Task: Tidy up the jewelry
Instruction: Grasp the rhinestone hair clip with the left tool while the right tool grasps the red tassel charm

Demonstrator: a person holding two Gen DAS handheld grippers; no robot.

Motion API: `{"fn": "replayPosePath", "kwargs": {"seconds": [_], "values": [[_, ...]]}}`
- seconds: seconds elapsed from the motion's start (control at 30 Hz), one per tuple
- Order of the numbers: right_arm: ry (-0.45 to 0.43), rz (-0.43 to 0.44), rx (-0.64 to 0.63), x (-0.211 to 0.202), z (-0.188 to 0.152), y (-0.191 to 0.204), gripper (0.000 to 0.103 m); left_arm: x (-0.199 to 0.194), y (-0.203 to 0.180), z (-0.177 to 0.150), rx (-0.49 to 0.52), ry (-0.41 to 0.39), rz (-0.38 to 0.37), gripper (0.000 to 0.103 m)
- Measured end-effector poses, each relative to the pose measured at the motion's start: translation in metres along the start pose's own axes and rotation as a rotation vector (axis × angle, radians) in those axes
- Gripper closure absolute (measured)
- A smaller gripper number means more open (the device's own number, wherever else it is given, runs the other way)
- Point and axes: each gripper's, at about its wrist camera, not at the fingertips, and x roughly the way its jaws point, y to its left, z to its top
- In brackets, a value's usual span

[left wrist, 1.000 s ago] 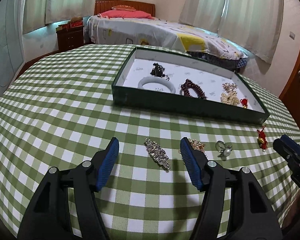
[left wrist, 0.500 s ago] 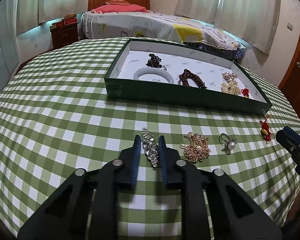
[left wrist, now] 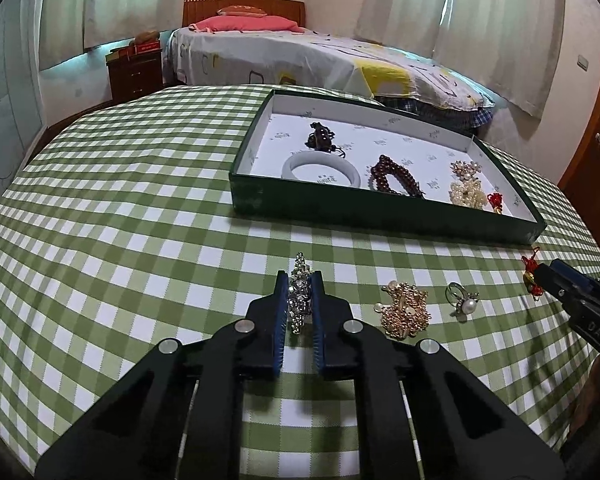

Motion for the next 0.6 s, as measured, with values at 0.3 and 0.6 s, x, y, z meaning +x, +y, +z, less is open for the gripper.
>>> {"fn": "replayPosePath", "kwargs": {"seconds": [0.3, 0.6], "values": [[0.071, 0.015, 0.004, 0.013, -0.003, -0.002, 0.078, -0.001, 0.004, 0.001, -0.01, 0.0, 0.0, 0.091], [0.047, 0.015, -0.001, 0.006, -0.004, -0.001, 0.081, -0.003, 0.003, 0.001, -0.01, -0.009, -0.002, 0.091]]}}
